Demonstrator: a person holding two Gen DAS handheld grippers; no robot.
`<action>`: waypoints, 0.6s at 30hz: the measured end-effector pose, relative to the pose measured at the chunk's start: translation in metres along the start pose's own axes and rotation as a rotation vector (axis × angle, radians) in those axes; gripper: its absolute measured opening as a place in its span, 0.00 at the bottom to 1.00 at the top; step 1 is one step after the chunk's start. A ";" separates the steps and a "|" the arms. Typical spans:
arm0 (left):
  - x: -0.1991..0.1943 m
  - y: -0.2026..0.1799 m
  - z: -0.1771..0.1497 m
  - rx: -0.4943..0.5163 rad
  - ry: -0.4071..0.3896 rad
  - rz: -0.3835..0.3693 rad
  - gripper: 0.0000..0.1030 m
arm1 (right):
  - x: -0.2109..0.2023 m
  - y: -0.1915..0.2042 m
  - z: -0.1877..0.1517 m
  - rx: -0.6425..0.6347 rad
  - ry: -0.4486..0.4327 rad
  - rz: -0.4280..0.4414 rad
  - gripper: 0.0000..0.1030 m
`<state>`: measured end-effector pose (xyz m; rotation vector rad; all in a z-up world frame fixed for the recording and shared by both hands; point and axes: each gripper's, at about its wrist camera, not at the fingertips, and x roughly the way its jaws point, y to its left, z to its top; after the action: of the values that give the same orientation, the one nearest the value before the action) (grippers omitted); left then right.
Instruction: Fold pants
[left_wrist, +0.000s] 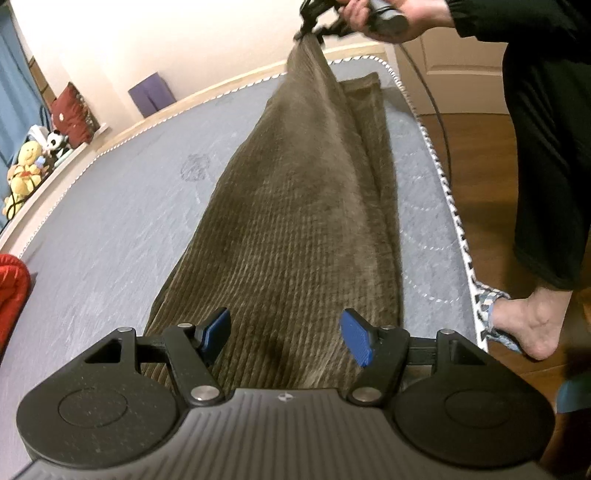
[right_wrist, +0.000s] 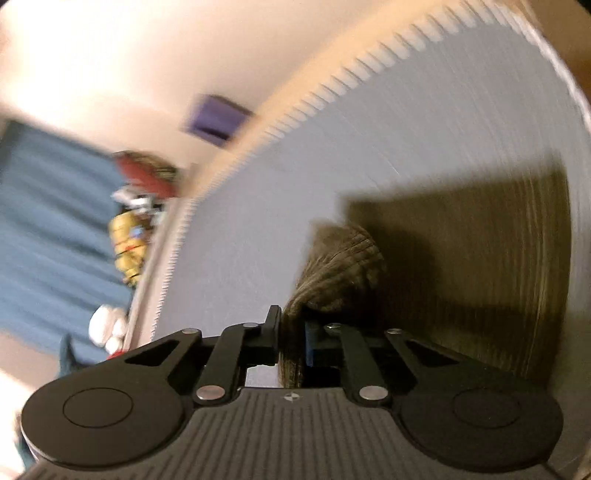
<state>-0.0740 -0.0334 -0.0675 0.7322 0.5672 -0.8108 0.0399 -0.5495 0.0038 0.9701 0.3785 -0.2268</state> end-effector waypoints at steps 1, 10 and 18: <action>0.000 -0.001 0.001 0.002 -0.005 -0.005 0.69 | -0.017 0.009 0.002 -0.083 -0.034 -0.002 0.11; -0.004 -0.004 0.005 0.001 -0.023 -0.012 0.69 | -0.016 -0.077 0.016 0.103 0.108 -0.278 0.21; -0.010 -0.001 -0.001 -0.030 -0.013 0.009 0.70 | 0.005 -0.094 0.019 0.148 0.074 -0.277 0.25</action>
<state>-0.0808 -0.0289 -0.0622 0.7011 0.5633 -0.7963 0.0154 -0.6172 -0.0594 1.0721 0.5711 -0.4770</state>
